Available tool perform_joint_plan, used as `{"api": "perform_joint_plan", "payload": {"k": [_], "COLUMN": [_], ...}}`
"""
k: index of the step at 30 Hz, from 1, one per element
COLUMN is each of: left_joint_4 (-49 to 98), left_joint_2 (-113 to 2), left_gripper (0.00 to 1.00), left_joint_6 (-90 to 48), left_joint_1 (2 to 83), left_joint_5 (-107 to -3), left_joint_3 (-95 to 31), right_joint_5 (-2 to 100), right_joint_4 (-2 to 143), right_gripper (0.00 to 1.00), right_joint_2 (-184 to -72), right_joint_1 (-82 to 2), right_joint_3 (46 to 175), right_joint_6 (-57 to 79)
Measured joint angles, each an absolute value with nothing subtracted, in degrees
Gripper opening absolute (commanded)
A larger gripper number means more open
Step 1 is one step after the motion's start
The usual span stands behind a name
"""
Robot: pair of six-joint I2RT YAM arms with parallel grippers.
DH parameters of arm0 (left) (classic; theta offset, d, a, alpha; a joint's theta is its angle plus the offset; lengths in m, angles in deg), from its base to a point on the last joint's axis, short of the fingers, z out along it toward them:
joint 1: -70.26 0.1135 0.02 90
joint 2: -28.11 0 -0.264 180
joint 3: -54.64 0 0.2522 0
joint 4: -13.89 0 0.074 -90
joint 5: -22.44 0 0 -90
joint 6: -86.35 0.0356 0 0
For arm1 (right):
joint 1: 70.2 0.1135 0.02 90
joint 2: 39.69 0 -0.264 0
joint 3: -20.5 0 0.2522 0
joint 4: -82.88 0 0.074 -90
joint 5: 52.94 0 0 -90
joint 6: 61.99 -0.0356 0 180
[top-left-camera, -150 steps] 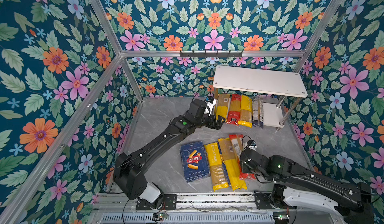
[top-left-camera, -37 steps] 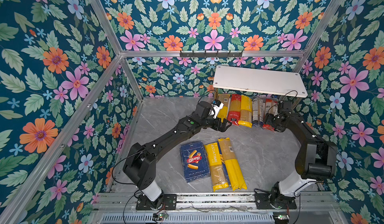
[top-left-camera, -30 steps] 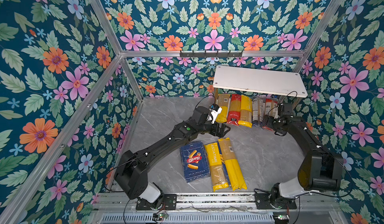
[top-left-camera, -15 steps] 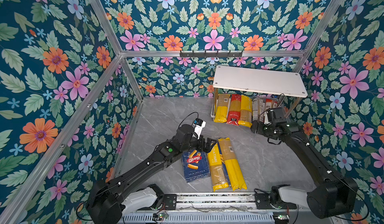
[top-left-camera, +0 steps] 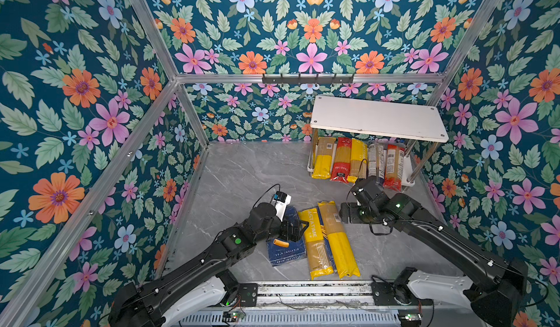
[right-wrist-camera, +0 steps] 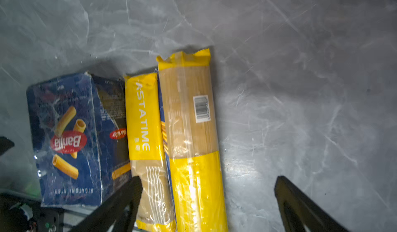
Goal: Arrange pasta packages on shelves
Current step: Pick up the pasta bag.
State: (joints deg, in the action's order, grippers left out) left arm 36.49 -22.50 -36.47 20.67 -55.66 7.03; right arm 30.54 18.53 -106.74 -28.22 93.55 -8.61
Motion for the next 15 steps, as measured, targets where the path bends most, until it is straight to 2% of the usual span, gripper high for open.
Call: {"api": "perform_joint_plan", "payload": {"k": [4, 15], "left_joint_4": [36.91, 37.06], "left_joint_2": [-23.11, -32.31], "left_gripper": [1.0, 1.0], "left_joint_6": [-36.47, -34.08], "left_joint_1": [20.37, 20.32], "left_joint_5": [-56.82, -59.07], "left_joint_3": [6.18, -0.66], "right_joint_5": [31.35, 38.6], "right_joint_4": [19.25, 26.42], "right_gripper": [0.97, 0.99], "right_joint_2": [-105.45, -100.48], "right_joint_1": [-25.27, -24.75], "right_joint_3": [87.12, 74.99], "right_joint_6": [-11.85, -16.13]}}
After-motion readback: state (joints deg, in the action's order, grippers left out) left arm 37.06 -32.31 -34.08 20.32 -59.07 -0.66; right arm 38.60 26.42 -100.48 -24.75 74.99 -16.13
